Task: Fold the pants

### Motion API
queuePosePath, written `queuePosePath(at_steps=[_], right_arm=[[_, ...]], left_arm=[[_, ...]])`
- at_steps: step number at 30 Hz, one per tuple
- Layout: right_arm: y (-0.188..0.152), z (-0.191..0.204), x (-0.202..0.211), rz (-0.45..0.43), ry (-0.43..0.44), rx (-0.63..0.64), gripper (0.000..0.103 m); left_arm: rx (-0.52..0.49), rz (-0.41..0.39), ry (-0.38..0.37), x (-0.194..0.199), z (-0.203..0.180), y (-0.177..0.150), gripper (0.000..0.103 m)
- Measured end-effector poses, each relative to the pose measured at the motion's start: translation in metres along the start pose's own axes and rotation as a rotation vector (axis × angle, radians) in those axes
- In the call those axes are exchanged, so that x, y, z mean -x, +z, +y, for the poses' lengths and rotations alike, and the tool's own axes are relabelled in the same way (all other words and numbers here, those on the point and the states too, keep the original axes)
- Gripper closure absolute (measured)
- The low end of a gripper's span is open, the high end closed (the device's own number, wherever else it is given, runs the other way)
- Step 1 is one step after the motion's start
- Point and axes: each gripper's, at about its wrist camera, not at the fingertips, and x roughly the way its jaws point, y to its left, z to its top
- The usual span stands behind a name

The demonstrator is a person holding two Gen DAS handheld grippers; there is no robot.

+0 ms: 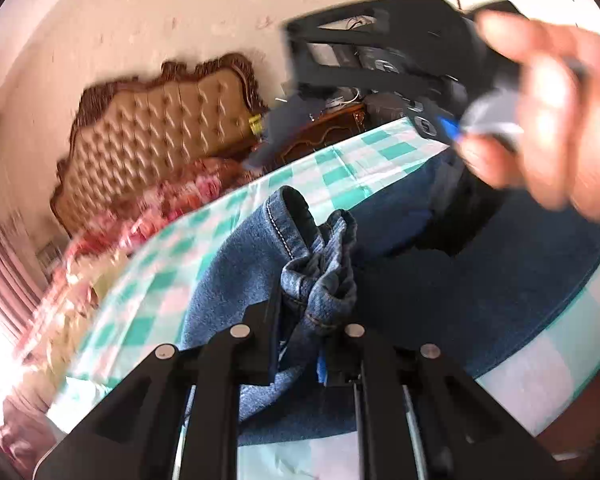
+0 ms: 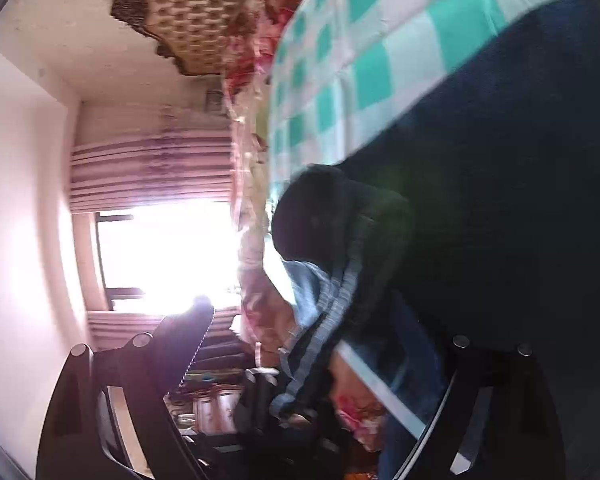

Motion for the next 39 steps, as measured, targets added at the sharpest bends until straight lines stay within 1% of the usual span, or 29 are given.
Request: queuePosePath(at_steps=[2, 4, 6, 7, 8, 9, 11, 12, 13, 14, 15, 17, 18, 20, 21, 22, 23, 25, 27, 29, 30, 31, 32, 33, 34, 36, 37, 39], right_arm=[[0.008, 0.0, 0.006, -0.017, 0.012, -0.006, 0.017], [0.016, -0.006, 0.01, -0.022, 0.016, -0.038, 0.016], [0.02, -0.007, 0.01, -0.014, 0.024, -0.039, 0.016], [0.022, -0.009, 0.009, -0.013, 0.024, -0.042, 0.018], [0.023, -0.011, 0.01, -0.012, 0.024, -0.05, 0.029], [0.024, -0.013, 0.011, -0.008, 0.017, -0.058, 0.037], [0.024, -0.019, 0.012, 0.009, -0.017, -0.078, 0.068], [0.025, -0.021, 0.014, 0.012, -0.025, -0.079, 0.074], [0.027, -0.022, 0.016, 0.01, -0.043, -0.075, 0.083], [0.03, -0.022, 0.02, 0.0, -0.067, -0.073, 0.089], [0.03, -0.023, 0.022, -0.004, -0.078, -0.067, 0.089], [0.032, -0.019, 0.032, -0.022, -0.125, -0.021, 0.091], [0.031, -0.017, 0.038, -0.032, -0.155, 0.001, 0.091], [0.034, -0.018, 0.055, -0.057, -0.197, 0.014, 0.092], [0.036, -0.022, 0.059, -0.064, -0.207, 0.012, 0.092], [0.038, -0.027, 0.066, -0.071, -0.222, 0.006, 0.092], [0.039, -0.032, 0.071, -0.068, -0.231, 0.003, 0.092], [0.039, -0.041, 0.075, -0.062, -0.25, -0.002, 0.092], [0.038, -0.048, 0.077, -0.055, -0.253, -0.007, 0.091], [0.039, -0.054, 0.073, -0.046, -0.256, -0.013, 0.091], [0.039, -0.056, 0.073, -0.043, -0.257, -0.012, 0.091], [0.038, -0.06, 0.073, -0.04, -0.255, -0.012, 0.091], [0.038, -0.061, 0.074, -0.038, -0.252, -0.012, 0.09], [0.037, -0.064, 0.075, -0.033, -0.25, -0.011, 0.09], [0.038, -0.067, 0.076, -0.031, -0.25, -0.01, 0.09], [0.038, -0.072, 0.076, -0.031, -0.241, -0.017, 0.09], [0.038, -0.072, 0.077, -0.032, -0.239, -0.016, 0.089], [0.036, -0.072, 0.079, -0.03, -0.242, -0.011, 0.088]], left_arm=[[-0.054, -0.032, 0.038, 0.011, -0.018, 0.002, 0.09], [-0.115, -0.051, 0.056, 0.021, -0.041, -0.001, 0.09], [-0.194, -0.062, 0.086, 0.019, -0.059, -0.006, 0.09], [-0.225, -0.066, 0.1, 0.017, -0.065, -0.009, 0.09], [-0.257, -0.072, 0.124, 0.016, -0.072, -0.011, 0.09], [-0.27, -0.072, 0.136, 0.013, -0.075, -0.013, 0.09], [-0.305, -0.082, 0.168, 0.008, -0.081, -0.014, 0.09], [-0.316, -0.086, 0.179, 0.006, -0.084, -0.013, 0.09], [-0.327, -0.088, 0.179, 0.002, -0.088, -0.012, 0.09], [-0.334, -0.094, 0.179, 0.001, -0.091, -0.01, 0.09], [-0.338, -0.1, 0.178, -0.001, -0.094, -0.007, 0.09], [-0.321, -0.103, 0.153, -0.002, -0.104, -0.001, 0.082], [-0.311, -0.096, 0.118, -0.001, -0.108, 0.001, 0.08], [-0.287, -0.088, 0.042, 0.004, -0.113, 0.007, 0.066], [-0.266, -0.089, 0.014, 0.008, -0.112, 0.009, 0.065], [-0.23, -0.083, -0.018, 0.013, -0.108, 0.011, 0.065], [-0.201, -0.084, -0.034, 0.019, -0.105, 0.014, 0.065], [-0.165, -0.09, -0.039, 0.023, -0.094, 0.019, 0.065], [-0.189, -0.083, -0.035, 0.019, -0.095, 0.023, 0.066], [-0.208, -0.05, -0.085, 0.009, -0.097, 0.025, 0.066], [-0.203, -0.042, -0.127, 0.008, -0.093, 0.031, 0.066], [-0.189, -0.064, -0.149, 0.013, -0.089, 0.038, 0.066], [-0.19, -0.072, -0.152, 0.016, -0.089, 0.04, 0.065], [-0.212, -0.062, -0.151, 0.014, -0.093, 0.042, 0.065], [-0.256, -0.042, -0.142, 0.007, -0.101, 0.04, 0.065], [-0.293, -0.009, -0.135, -0.005, -0.115, 0.032, 0.068], [-0.299, 0.016, -0.147, -0.014, -0.121, 0.03, 0.068], [-0.303, 0.06, -0.138, -0.033, -0.128, 0.029, 0.072]])
